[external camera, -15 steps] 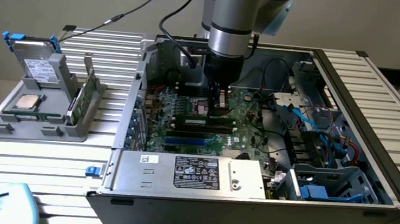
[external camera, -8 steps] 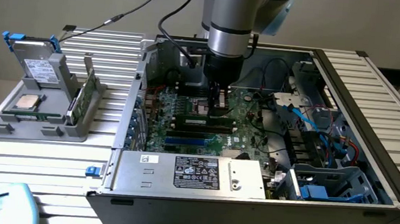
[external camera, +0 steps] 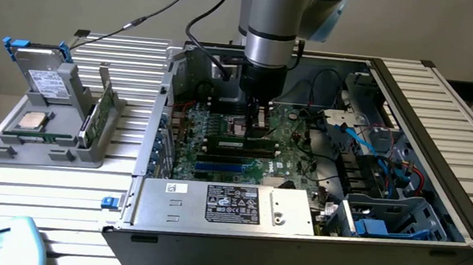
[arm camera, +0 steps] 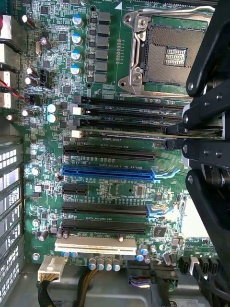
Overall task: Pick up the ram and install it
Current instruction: 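Insert the ram into the slot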
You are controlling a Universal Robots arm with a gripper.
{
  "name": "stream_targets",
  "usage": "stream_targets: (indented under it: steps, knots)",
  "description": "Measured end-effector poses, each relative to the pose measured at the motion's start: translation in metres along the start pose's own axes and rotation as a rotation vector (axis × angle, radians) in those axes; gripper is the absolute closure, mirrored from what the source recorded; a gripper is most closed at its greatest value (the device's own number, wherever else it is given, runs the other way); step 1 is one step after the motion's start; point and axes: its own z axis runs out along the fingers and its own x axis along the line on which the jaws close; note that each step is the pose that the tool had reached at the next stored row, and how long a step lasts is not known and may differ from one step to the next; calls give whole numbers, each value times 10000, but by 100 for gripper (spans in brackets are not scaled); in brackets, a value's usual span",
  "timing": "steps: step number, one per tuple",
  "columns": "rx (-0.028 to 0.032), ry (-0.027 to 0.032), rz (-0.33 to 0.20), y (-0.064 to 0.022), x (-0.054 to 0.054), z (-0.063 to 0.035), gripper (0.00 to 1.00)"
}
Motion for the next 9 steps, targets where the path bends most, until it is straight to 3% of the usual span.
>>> stream_targets:
  steps: [9]
  knots:
    - [3,0,2,1,10,7,86]
